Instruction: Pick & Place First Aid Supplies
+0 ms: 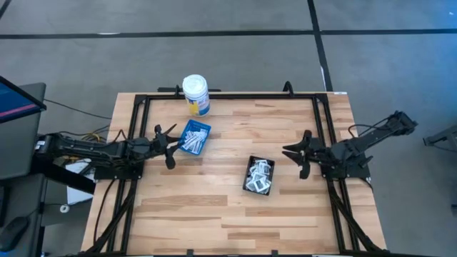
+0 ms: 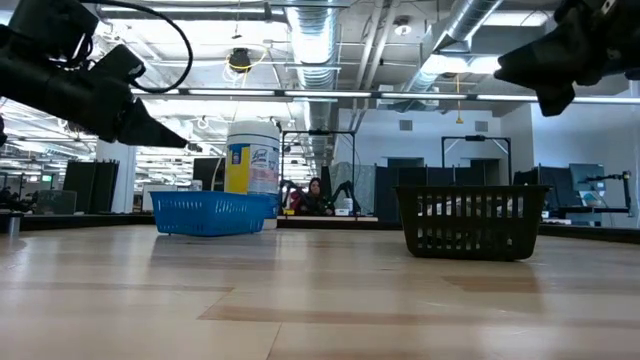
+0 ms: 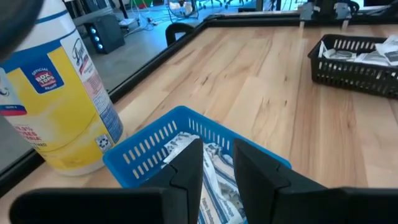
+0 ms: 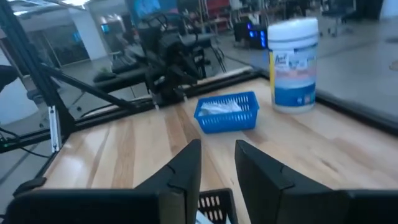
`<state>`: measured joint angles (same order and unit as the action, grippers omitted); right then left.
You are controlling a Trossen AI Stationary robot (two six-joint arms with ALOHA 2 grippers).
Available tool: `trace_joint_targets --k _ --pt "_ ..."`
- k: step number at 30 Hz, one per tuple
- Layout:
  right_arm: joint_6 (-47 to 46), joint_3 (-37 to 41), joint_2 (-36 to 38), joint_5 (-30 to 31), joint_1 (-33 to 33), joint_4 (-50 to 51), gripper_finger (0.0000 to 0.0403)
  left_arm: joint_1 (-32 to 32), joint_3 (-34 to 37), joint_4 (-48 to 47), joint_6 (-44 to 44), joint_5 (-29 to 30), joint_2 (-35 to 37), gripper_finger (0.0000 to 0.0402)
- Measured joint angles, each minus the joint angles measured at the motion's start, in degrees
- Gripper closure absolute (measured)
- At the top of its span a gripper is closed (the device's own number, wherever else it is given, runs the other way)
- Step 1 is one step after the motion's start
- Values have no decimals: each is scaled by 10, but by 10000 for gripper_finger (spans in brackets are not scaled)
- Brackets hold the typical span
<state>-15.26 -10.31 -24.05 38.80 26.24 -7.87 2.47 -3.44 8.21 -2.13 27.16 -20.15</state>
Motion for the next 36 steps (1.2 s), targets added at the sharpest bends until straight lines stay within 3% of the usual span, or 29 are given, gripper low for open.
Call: trace_joint_targets --k 7,27,36 --pt "22 13 20 -2 0 -2 310 1 7 8 0 0 19 314" --pt "17 13 20 -4 0 19 310 1 32 8 -2 0 199 314" --pt "23 13 19 -3 0 34 310 1 31 24 -2 0 199 314"
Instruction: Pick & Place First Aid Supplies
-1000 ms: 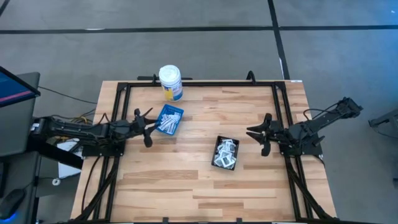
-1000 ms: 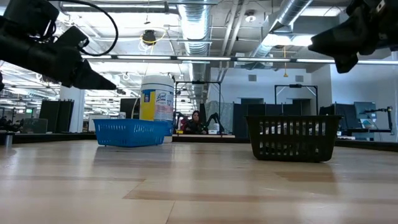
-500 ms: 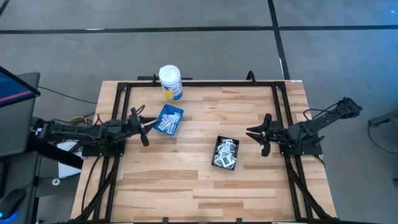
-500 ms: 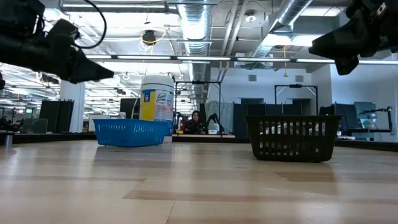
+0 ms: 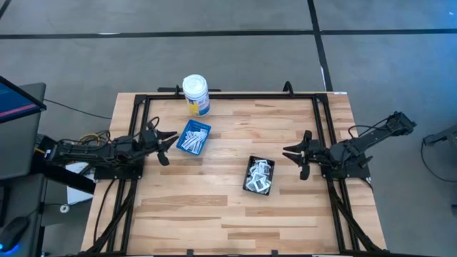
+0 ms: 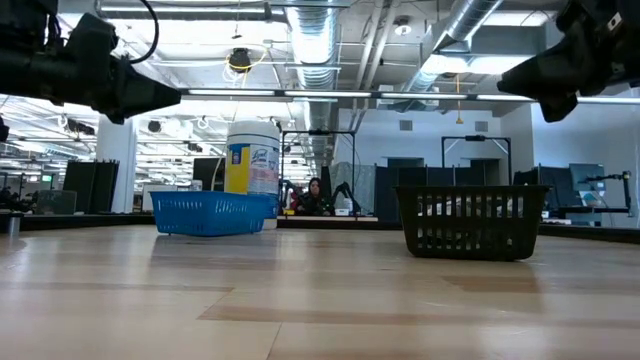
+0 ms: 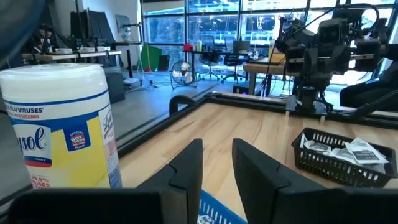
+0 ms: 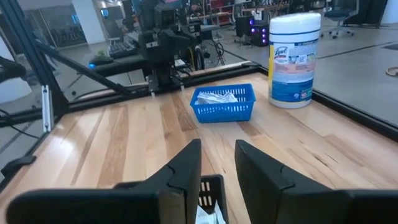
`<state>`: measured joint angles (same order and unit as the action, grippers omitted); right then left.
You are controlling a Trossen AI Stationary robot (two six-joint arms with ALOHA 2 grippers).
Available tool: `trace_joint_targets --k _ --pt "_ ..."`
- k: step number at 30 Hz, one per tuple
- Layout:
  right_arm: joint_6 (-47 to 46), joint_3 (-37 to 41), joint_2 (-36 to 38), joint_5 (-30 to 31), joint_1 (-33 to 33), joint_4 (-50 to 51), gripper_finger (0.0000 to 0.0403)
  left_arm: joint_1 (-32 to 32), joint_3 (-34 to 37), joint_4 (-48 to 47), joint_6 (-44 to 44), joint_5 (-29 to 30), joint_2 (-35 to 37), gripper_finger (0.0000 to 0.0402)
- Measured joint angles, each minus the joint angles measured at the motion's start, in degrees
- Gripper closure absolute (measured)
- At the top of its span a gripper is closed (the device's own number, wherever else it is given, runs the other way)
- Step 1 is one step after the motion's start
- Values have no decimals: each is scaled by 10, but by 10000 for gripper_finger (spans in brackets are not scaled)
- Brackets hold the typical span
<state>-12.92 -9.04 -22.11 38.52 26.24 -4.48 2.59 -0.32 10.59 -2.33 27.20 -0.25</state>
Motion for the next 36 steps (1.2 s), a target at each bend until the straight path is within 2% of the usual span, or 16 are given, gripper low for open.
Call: trace_joint_targets --k 10,22,26,29,31,34,36 --pt "10 0 -25 4 0 10 310 0 0 2 0 0 -23 314" --pt "3 0 -62 4 0 -12 310 0 0 4 0 0 -91 314" --pt "17 -1 -18 -3 4 -3 310 0 0 5 0 0 -117 314" --pt "22 2 10 -53 4 -2 310 0 0 5 0 0 -135 314" --pt "41 24 33 -79 4 -23 310 0 0 6 0 0 -147 314" --pt "68 75 72 -86 2 -80 310 0 0 6 0 0 -165 314" --pt "75 85 103 -87 2 -69 310 0 0 7 0 0 -175 314"
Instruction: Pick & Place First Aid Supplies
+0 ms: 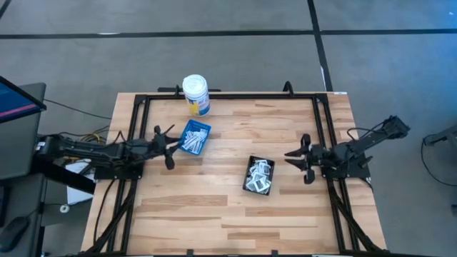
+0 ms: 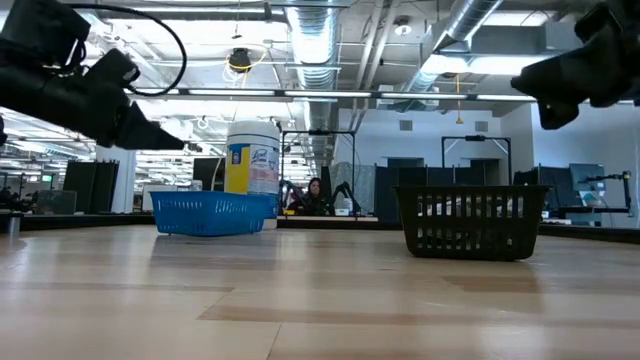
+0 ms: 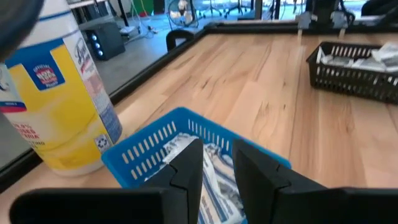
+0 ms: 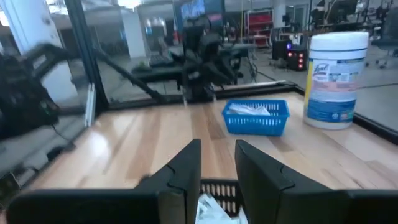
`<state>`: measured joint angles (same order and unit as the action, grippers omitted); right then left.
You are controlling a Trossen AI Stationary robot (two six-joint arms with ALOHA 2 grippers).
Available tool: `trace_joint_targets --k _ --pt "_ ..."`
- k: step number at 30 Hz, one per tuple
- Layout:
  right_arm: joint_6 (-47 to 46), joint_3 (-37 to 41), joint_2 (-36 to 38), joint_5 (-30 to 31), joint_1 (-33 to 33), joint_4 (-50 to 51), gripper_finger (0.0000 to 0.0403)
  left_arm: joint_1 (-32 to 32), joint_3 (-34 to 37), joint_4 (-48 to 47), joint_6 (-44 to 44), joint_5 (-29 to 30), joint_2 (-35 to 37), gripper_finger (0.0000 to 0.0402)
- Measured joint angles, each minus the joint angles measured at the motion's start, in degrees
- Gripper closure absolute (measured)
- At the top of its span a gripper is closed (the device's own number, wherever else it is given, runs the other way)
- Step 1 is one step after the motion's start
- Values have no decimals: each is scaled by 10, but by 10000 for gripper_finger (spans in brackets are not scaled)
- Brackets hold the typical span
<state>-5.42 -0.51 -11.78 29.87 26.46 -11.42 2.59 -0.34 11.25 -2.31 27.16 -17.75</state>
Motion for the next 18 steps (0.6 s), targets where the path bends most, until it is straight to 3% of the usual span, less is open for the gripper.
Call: trace_joint_targets --k 8,18 --pt "38 0 70 -20 2 77 310 0 0 2 0 0 -34 314" --pt "40 0 66 -17 1 76 310 0 0 4 0 0 -44 314"
